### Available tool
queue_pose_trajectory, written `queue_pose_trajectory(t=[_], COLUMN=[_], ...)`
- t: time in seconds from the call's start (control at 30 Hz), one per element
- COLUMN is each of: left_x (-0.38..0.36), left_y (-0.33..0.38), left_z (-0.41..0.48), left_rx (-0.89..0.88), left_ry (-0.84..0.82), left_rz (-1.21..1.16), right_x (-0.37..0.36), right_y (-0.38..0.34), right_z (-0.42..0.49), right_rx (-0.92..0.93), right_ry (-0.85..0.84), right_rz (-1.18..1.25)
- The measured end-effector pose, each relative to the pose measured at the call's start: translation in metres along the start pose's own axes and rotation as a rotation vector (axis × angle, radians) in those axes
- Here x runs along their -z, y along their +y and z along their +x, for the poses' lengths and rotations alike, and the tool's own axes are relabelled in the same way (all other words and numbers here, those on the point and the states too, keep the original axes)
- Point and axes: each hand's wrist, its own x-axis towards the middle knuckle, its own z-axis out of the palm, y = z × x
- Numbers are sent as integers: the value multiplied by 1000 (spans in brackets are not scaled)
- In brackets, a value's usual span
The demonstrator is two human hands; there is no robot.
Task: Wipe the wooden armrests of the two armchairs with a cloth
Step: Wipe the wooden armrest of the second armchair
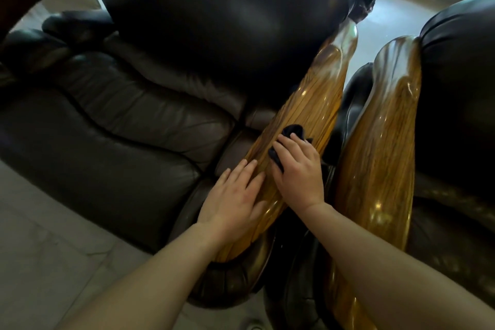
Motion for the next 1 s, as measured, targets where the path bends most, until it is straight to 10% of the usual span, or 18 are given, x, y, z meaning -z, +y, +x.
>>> queue_pose_trajectory(t=[0.23,1.0], left_x=[5,93], left_y=[-12,-63], left_z=[-55,-193], left_rx=[235,441], left_ry=[-51,129], left_rz=[8,-22], right_x=[7,96], right_y=[-29,-185], right_z=[-13,-24], right_rx=[258,128], right_ry=[-132,-321], right_rz=[8,212])
